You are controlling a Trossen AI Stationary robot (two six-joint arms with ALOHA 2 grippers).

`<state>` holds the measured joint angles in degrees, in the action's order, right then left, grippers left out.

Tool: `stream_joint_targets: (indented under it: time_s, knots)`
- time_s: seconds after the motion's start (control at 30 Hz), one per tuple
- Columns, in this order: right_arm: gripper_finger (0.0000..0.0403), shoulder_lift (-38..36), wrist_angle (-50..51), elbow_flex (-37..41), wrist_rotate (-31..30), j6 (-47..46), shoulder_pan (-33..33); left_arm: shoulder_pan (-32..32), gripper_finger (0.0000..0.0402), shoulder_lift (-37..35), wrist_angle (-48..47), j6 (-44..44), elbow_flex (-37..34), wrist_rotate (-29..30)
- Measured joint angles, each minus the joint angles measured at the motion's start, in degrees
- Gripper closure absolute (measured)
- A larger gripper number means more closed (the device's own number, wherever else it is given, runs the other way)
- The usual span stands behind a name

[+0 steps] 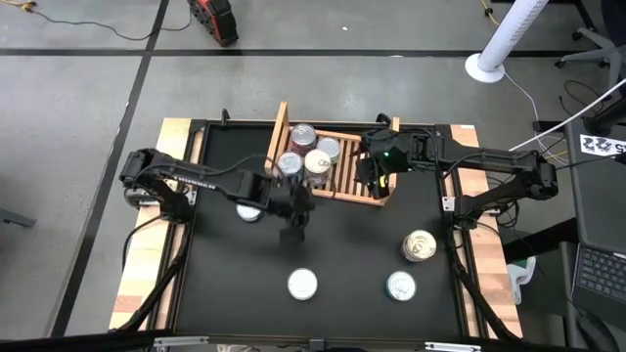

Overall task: Stack canned seafood by type on shelf
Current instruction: Put the green tuna can on the shelf

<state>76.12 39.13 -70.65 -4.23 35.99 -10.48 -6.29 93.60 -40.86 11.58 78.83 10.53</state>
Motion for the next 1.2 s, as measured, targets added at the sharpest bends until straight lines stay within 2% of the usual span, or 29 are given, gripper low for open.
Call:
stream_joint_targets:
  time_s: [0.23,0.43,0.57,0.87,1.0,1.2]
  knots:
    - [0.0077,0.00,0.00,0.00,5.53,-2.92,0.02,-7.77,0.0288,0.00,1.20,3.56,0.00,-0.16]
    - [0.0077,0.00,0.00,0.00,10.55,-8.30,0.00,-13.95,0.0288,0.11,9.15,3.10,-1.41,-0.19]
    - [0.0077,0.00,-0.02,0.00,15.36,-11.88,0.00,-17.11,0.0288,0.20,14.64,3.08,-3.03,-0.16]
    - [0.0077,0.25,-0.10,0.00,25.97,-20.47,0.14,-22.34,0.0288,1.34,18.10,3.03,-5.99,-0.14]
    - [0.0077,1.10,-0.35,0.02,26.31,-20.99,2.22,-24.76,0.0288,3.34,17.98,1.53,-6.32,-0.20]
    - [0.0077,4.14,-2.37,0.02,25.31,-20.78,7.75,-27.83,0.0288,6.15,20.33,-6.66,-6.32,-0.18]
